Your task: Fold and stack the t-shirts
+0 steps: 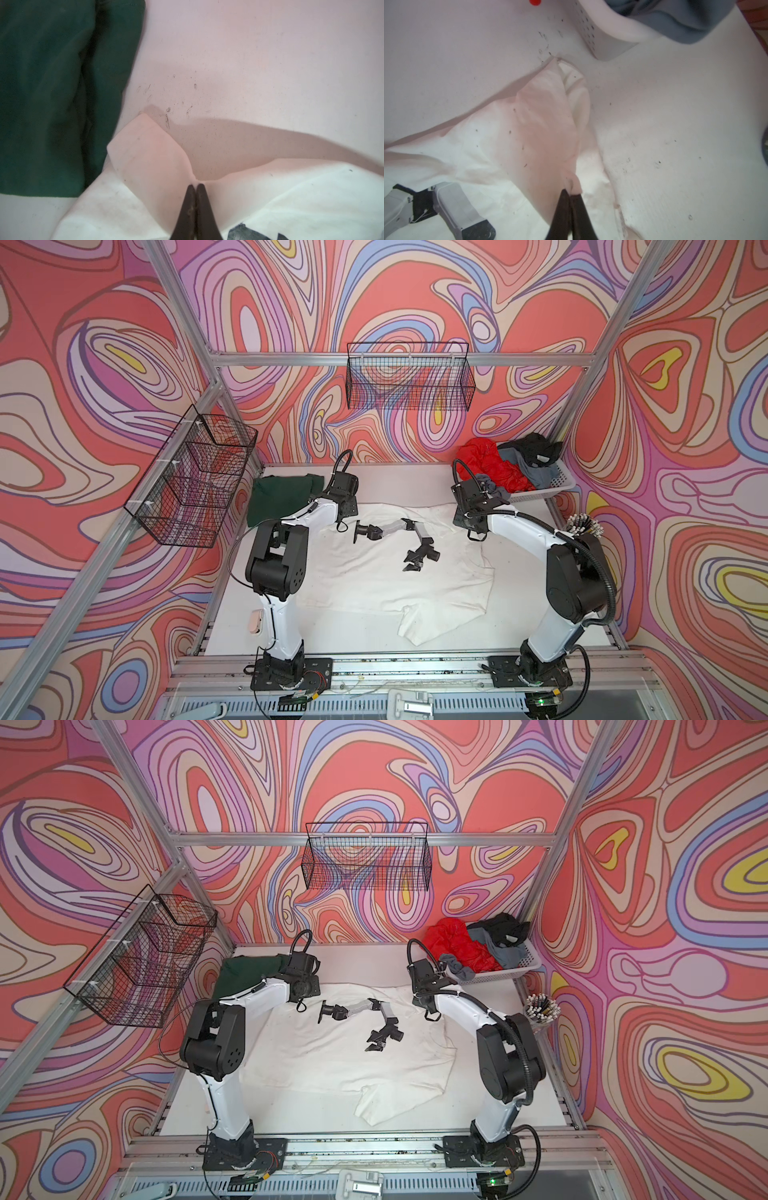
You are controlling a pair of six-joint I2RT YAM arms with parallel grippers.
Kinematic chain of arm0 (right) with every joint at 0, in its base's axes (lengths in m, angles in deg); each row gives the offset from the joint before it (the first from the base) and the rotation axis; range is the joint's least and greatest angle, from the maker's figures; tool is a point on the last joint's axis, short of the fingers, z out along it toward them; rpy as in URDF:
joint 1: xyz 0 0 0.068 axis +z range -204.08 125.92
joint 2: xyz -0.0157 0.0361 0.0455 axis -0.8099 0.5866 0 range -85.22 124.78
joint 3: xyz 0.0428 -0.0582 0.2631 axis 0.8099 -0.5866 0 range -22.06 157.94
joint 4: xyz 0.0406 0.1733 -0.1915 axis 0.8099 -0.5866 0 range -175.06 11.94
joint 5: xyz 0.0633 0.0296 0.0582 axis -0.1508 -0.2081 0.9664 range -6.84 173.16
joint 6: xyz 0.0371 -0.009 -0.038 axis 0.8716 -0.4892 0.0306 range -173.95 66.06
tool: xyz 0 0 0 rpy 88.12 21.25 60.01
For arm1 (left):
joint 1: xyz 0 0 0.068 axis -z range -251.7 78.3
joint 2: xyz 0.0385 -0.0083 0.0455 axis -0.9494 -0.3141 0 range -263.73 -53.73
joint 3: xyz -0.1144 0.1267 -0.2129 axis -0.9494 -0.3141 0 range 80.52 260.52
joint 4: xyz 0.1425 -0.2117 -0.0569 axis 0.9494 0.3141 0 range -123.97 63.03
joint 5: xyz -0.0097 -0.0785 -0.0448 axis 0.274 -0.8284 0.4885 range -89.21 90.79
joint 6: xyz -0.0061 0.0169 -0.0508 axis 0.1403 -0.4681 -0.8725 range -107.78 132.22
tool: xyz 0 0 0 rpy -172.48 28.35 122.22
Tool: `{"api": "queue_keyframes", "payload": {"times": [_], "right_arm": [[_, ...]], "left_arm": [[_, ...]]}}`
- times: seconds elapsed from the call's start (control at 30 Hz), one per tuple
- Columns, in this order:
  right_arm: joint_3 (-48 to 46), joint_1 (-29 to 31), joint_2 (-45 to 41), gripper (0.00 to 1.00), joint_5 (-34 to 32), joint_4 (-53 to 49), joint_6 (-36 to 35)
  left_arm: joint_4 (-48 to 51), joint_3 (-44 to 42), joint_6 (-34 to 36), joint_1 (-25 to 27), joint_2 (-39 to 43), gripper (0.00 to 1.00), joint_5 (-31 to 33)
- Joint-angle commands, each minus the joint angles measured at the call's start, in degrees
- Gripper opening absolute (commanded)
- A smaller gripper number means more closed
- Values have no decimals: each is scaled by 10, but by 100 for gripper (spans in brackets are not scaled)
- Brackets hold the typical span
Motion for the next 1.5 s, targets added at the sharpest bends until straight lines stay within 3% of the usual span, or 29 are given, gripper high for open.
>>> {"api": "queue_keyframes", "payload": {"times": [0.0,0.4,0.57,0.6,0.63,0.77,0.9,1.17,1.47], "right_arm": [[-19,1,-32,0,-25,-24,29],[-77,18,-57,0,-18,-53,51],[-109,19,-57,0,19,-34,52],[-118,19,-59,0,26,-28,53],[-123,19,-60,0,32,-23,55],[-145,19,-62,0,35,-15,60],[-156,19,-63,0,39,-8,60],[-189,19,-64,0,41,5,62],[-205,19,-63,0,39,23,68]], "left_arm": [[-19,-13,2,1,15,0,-8],[-19,-32,-6,1,33,0,1],[-6,-56,-14,1,59,0,-1],[-1,-63,-19,0,65,6,4],[1,-70,-23,1,71,20,9],[3,-107,-37,1,99,48,47],[0,-119,-48,-9,111,61,75],[-22,-83,-124,-94,82,63,-93],[-2,1,-127,-117,8,62,-156]]}}
